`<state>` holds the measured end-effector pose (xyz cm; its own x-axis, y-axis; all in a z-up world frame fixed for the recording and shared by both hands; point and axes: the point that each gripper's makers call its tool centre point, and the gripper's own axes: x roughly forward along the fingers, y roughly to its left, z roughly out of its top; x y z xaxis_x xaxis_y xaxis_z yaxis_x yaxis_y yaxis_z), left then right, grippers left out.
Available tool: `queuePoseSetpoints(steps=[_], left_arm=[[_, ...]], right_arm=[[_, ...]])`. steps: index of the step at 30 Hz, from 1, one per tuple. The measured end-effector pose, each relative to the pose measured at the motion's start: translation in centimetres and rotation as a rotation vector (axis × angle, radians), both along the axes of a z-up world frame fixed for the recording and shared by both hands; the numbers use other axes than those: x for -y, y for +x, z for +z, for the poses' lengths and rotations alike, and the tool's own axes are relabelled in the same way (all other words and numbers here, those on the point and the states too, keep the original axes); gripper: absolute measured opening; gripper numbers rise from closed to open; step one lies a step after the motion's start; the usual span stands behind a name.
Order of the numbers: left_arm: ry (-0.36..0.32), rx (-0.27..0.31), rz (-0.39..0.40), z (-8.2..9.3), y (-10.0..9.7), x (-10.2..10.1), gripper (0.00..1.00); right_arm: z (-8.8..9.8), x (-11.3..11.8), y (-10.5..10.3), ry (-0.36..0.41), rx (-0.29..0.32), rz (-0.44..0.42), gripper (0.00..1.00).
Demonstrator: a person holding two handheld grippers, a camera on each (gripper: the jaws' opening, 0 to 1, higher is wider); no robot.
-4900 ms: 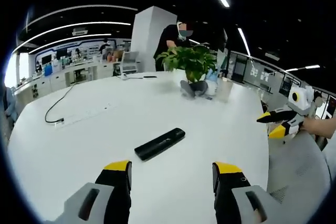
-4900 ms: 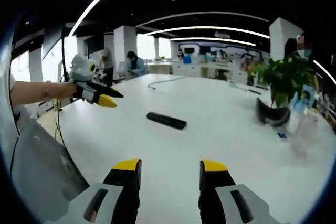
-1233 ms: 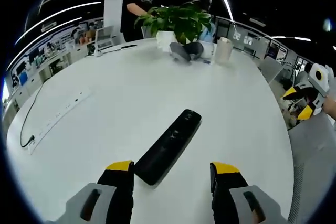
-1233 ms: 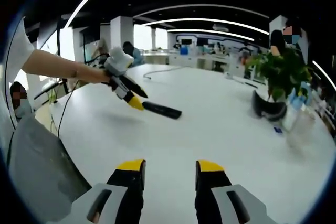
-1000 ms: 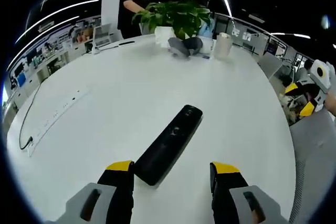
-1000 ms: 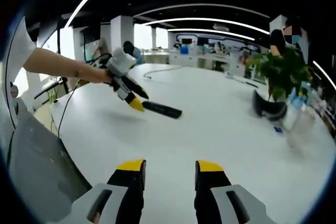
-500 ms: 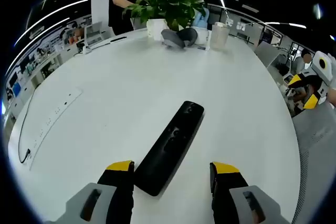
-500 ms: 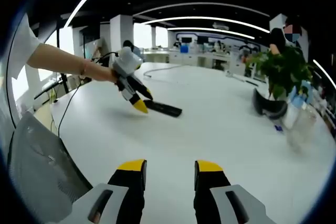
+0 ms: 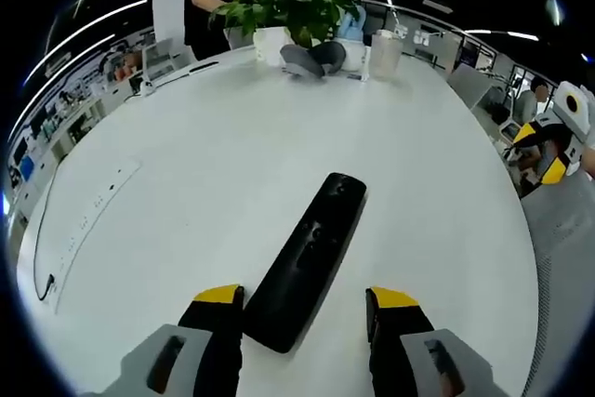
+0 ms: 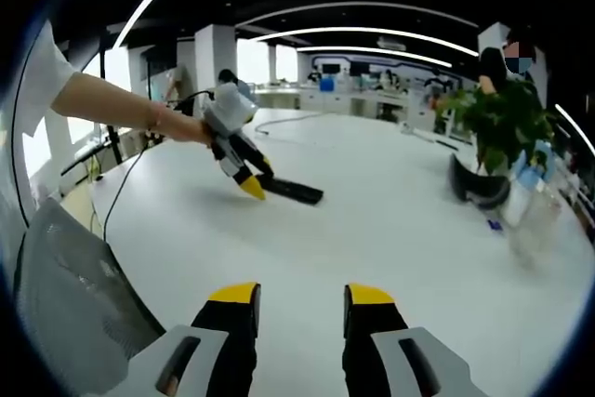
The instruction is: Press the specified remote control buttons in sequence, fully releasing each button before pressing the next.
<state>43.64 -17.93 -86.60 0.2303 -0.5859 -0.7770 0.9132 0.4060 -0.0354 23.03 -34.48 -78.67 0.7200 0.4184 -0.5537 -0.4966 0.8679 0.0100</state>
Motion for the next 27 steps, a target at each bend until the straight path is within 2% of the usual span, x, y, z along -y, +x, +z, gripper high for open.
queuePoseSetpoints(steps=[3,11,14,15,17,27], left_arm=[[0.02,0.018,-0.01,0.01,0.32,-0.2,0.47],[0.012,0.024,-0.026,0.06,0.31,-0.01,0.43],[0.021,0.036,-0.036,-0.07,0.38,-0.32,0.29],[0.0,0.065,-0.064,0.19,0.65,0.18,0.29],[0.007,0.039,-0.048,0.02,0.25,-0.11,0.29],[0.01,0.041,-0.057,-0.06,-0.17,0.1,0.24]], right_arm=[[-0.06,0.0,0.0,-0.002,-0.003,0.003,0.33],[-0.35,0.12,-0.06,-0.015,-0.013,0.004,0.33],[-0.35,0.14,-0.08,-0.019,-0.013,0.004,0.33],[-0.36,0.15,-0.08,-0.019,-0.014,0.003,0.33],[-0.4,0.18,-0.11,-0.021,-0.016,0.003,0.33],[-0.48,0.22,-0.19,-0.028,-0.019,0.003,0.32]])
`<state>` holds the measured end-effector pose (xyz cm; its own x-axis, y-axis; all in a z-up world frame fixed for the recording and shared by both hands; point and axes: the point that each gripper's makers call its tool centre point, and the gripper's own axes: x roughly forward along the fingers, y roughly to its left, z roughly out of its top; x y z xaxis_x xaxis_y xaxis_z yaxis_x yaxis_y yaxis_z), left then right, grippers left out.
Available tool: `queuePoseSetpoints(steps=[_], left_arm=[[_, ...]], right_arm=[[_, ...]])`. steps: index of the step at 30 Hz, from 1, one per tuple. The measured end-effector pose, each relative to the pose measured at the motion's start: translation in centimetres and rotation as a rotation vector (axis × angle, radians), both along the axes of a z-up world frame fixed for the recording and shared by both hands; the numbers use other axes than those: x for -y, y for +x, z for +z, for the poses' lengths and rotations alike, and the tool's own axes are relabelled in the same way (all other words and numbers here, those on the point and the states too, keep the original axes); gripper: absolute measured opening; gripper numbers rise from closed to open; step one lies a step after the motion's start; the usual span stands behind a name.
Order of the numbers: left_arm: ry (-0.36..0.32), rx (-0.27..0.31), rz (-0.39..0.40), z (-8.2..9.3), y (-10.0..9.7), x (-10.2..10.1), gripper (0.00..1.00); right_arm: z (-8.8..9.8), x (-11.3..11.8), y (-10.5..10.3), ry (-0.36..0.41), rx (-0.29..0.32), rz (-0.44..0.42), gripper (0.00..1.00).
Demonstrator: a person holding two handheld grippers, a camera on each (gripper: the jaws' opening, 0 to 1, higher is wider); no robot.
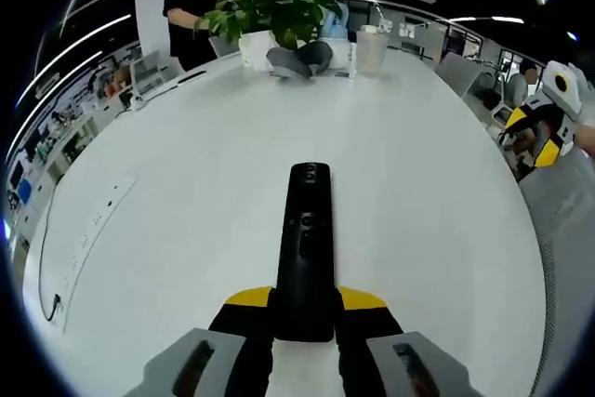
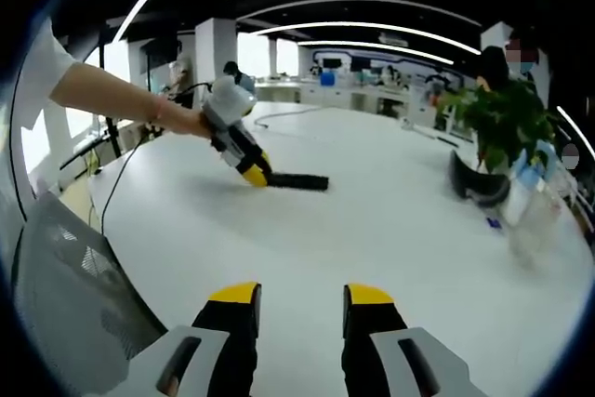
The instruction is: Press the specified remote control buttons in sequence, fully releasing each button before pressing the next.
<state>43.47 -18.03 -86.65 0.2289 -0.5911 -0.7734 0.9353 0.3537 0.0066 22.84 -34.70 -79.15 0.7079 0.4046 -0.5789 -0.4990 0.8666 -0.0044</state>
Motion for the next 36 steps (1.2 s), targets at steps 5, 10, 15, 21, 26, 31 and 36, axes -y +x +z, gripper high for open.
queuePoseSetpoints(steps=[5,10,15,21,26,31,36], left_arm=[[0.007,-0.002,-0.006,0.0,-0.1,0.0,0.24],[0.02,-0.011,-0.02,-0.1,-0.6,-0.1,0.24],[0.046,-0.016,-0.048,0.0,-1.1,-0.1,0.24],[0.057,-0.018,-0.055,-0.1,-1.4,-0.3,0.24],[0.061,-0.017,-0.065,0.0,-1.8,-0.4,0.24],[0.062,-0.018,-0.067,0.1,-2.1,-0.4,0.24],[0.065,-0.022,-0.062,0.1,-2.4,-0.4,0.24]], right_arm=[[0.0,0.0,0.0,-0.002,-0.001,-0.001,0.32],[-0.1,0.0,0.0,-0.003,-0.003,0.0,0.32],[-0.2,0.0,0.0,-0.006,-0.008,0.004,0.31],[-0.2,0.0,0.0,-0.009,-0.01,0.003,0.31],[-0.3,0.1,0.0,-0.018,-0.01,0.005,0.3],[-0.3,0.1,-0.1,-0.02,-0.012,0.004,0.29],[-0.3,0.2,0.0,-0.021,-0.012,0.003,0.29]])
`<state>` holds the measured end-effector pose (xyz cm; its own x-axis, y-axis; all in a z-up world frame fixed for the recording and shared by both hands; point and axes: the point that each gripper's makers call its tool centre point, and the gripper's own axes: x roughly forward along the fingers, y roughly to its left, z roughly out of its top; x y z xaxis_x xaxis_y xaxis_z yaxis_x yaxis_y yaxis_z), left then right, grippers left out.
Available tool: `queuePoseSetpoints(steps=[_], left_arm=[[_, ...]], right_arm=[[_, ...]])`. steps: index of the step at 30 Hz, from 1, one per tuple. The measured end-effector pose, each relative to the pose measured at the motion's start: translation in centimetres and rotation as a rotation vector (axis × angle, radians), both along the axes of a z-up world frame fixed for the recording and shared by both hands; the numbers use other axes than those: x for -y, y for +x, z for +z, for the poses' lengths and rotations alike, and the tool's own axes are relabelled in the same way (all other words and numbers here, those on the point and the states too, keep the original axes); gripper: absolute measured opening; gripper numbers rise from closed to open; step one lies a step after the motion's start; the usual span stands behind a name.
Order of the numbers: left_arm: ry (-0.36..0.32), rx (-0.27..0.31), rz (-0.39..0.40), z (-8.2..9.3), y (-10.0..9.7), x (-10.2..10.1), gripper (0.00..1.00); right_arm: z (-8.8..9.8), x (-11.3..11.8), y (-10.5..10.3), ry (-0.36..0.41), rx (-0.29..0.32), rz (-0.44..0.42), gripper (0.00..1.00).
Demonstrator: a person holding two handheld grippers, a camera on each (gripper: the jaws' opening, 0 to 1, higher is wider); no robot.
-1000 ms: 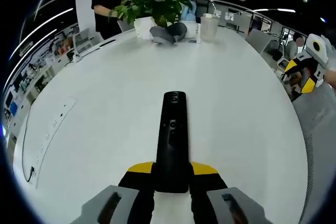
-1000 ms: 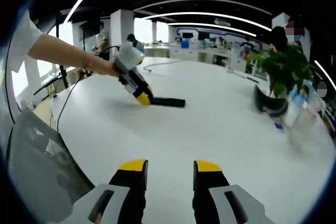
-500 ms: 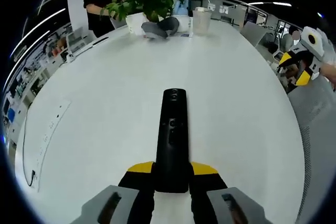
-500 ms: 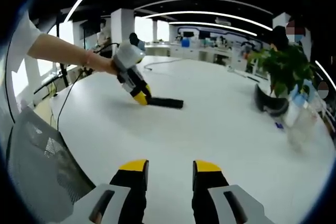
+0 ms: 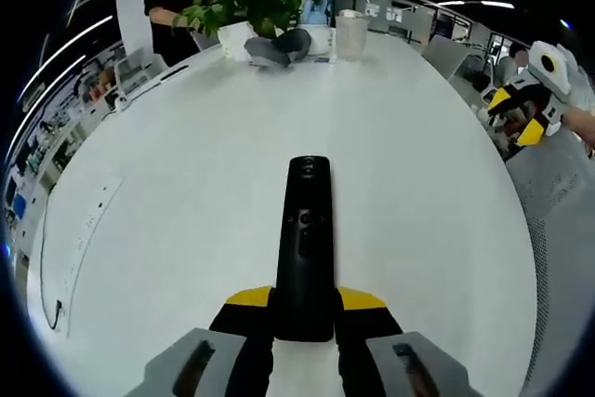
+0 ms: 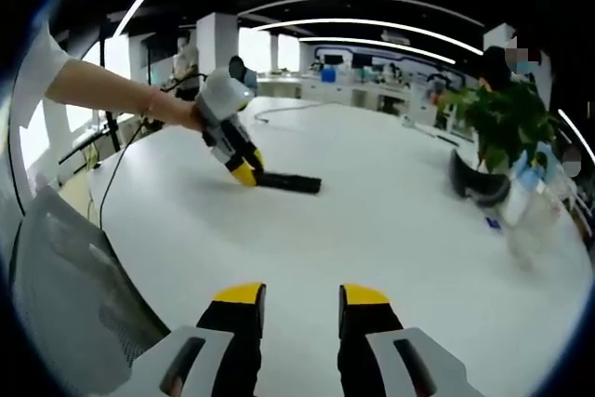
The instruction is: Press the specified remote control buttons in sequence, fully releasing each button before pressing the next.
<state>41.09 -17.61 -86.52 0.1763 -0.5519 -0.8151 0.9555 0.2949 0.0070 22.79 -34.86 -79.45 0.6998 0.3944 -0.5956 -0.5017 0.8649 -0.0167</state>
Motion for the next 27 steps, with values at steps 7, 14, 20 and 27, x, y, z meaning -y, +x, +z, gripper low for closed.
queuePoseSetpoints(steps=[7,14,20,27], left_arm=[[0.014,-0.004,0.002,0.0,-0.5,-0.1,0.24],[0.028,-0.006,-0.008,-0.1,-0.9,-0.2,0.24],[0.038,-0.006,-0.019,-0.1,-1.4,-0.2,0.24],[0.055,-0.01,-0.026,0.0,-2.0,-0.4,0.24]], right_arm=[[0.0,0.0,0.0,-0.003,0.0,0.001,0.28],[-0.1,0.0,-0.1,-0.005,-0.001,0.002,0.27],[-0.2,0.1,-0.1,-0.01,-0.006,0.005,0.26],[-0.2,0.0,-0.2,-0.016,-0.009,0.008,0.25]])
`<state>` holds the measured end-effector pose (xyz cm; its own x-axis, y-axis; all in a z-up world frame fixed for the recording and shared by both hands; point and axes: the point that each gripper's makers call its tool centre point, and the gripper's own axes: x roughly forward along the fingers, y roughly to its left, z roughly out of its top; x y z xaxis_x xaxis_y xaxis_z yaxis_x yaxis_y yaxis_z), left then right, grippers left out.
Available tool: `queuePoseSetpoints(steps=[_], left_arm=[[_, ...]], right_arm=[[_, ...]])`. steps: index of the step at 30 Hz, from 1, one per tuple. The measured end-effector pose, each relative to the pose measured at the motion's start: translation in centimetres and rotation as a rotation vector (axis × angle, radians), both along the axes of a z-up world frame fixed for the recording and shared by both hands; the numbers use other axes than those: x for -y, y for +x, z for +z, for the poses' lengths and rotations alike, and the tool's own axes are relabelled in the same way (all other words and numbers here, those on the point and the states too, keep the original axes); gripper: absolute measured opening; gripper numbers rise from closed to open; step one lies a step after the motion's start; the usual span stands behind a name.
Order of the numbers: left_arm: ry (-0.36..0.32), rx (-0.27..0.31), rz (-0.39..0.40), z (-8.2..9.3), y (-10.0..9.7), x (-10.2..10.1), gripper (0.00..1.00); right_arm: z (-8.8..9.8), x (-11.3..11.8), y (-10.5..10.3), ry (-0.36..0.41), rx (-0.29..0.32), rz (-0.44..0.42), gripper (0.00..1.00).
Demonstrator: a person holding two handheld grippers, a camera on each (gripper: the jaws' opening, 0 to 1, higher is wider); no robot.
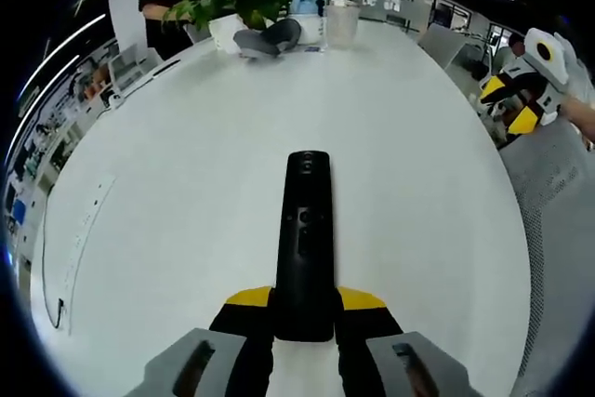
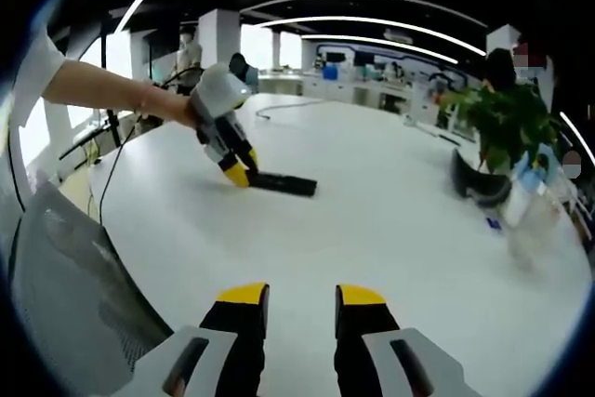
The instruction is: Press the specified remote control buttons in sequence, fully releasing each button before pressing the next.
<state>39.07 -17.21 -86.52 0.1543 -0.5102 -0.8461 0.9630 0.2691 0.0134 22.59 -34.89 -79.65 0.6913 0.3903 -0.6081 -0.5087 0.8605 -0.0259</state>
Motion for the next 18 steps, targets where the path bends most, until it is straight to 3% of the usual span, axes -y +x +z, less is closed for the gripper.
queuePoseSetpoints(steps=[18], left_arm=[[0.003,-0.001,-0.009,-0.1,-1.9,-0.4,0.24]], right_arm=[[-0.4,-0.1,-0.2,-0.023,-0.012,0.017,0.23]])
